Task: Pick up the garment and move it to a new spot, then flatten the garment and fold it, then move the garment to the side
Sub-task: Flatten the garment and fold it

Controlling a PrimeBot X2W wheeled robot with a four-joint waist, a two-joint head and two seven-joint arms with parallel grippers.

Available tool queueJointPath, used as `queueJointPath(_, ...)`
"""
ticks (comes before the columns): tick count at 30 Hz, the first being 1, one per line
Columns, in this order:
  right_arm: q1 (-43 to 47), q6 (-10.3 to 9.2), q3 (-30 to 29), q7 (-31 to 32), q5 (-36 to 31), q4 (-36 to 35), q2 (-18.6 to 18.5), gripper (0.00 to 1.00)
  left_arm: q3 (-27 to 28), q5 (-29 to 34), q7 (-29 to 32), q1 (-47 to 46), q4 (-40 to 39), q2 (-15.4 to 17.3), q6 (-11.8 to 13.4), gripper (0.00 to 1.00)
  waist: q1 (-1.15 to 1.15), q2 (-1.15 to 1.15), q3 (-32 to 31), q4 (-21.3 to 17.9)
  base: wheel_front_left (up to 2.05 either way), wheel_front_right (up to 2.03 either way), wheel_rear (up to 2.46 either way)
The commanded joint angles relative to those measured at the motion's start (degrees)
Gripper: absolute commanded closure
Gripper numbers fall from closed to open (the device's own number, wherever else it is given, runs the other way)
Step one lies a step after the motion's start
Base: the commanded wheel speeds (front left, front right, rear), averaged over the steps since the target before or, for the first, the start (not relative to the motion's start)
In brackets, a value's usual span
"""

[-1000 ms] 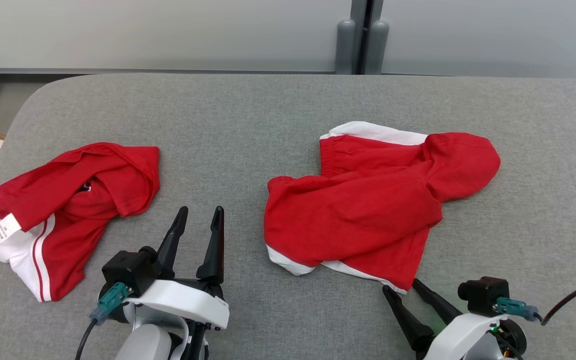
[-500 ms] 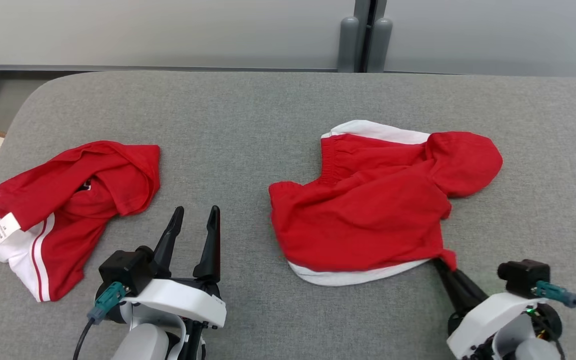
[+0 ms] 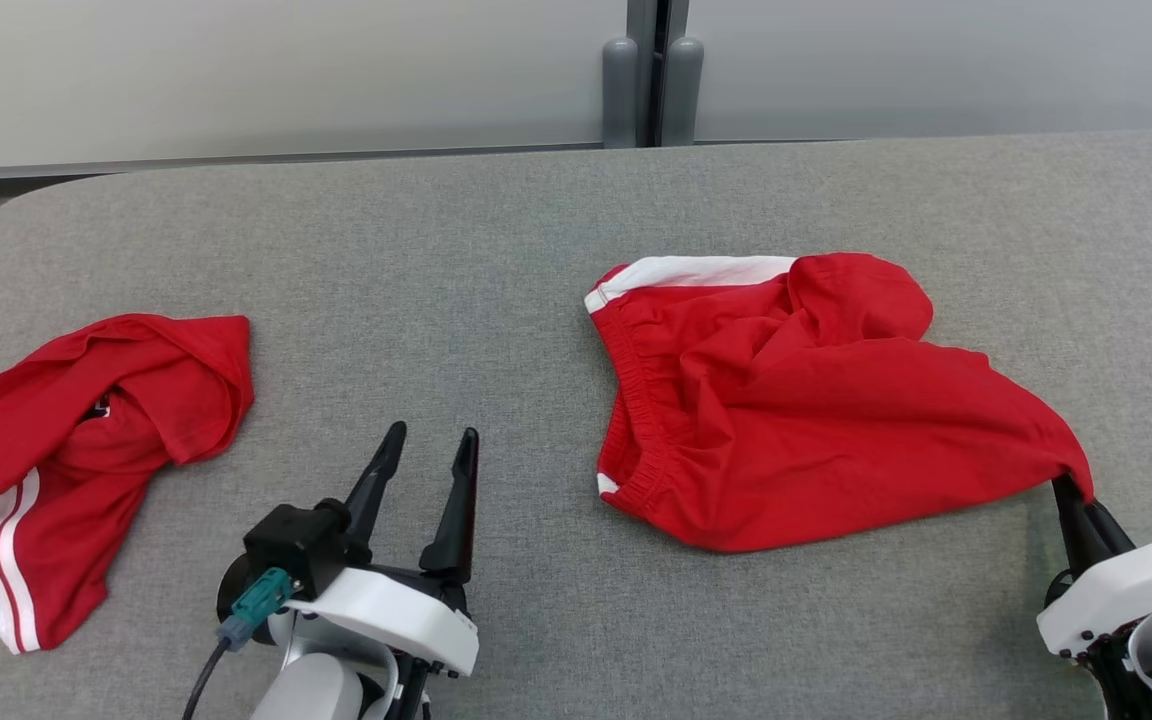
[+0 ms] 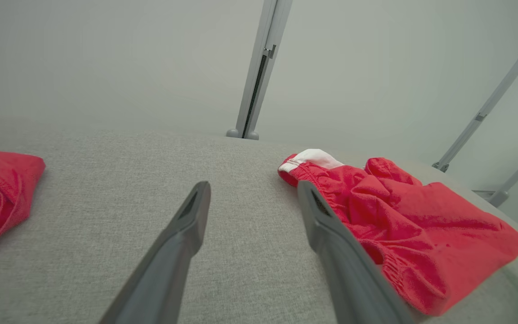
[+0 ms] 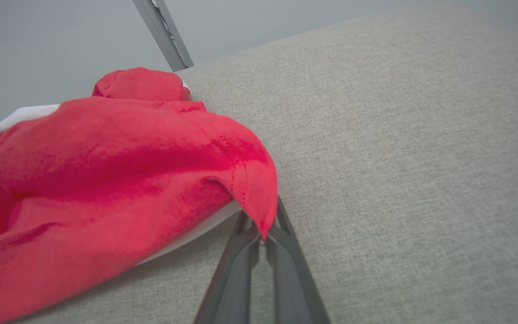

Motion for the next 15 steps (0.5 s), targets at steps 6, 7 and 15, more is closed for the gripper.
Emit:
queueJointPath(6, -1.11, 0.0, -0.87, -0.46, -2.59, 1.29, 1.42, 0.0, -1.33, 1.41, -0.02, -0.95, 0.61, 0.22, -0.64, 0.0, 0.0, 0.0, 0.16, -0.89, 0.0, 0.0, 0.0)
queueJointPath(7, -1.1, 0.0, -1.3, -1.27, -3.25, 1.4, 1.64, 0.0, -1.45, 1.39, -0.02, -0.92, 0.63, 0.21, -0.74, 0.0, 0.0, 0.0, 0.03, -0.99, 0.0, 0.0, 0.0)
queueJointPath(15, 2.47, 0.0, -6.13, -7.52, -7.02, -1.41, 4.77, 0.0, -1.7, 2.68, -0.01, -0.36, 1.36, 0.21, -1.6, 0.0, 0.0, 0.0, -1.15, -1.75, 0.0, 0.0, 0.0)
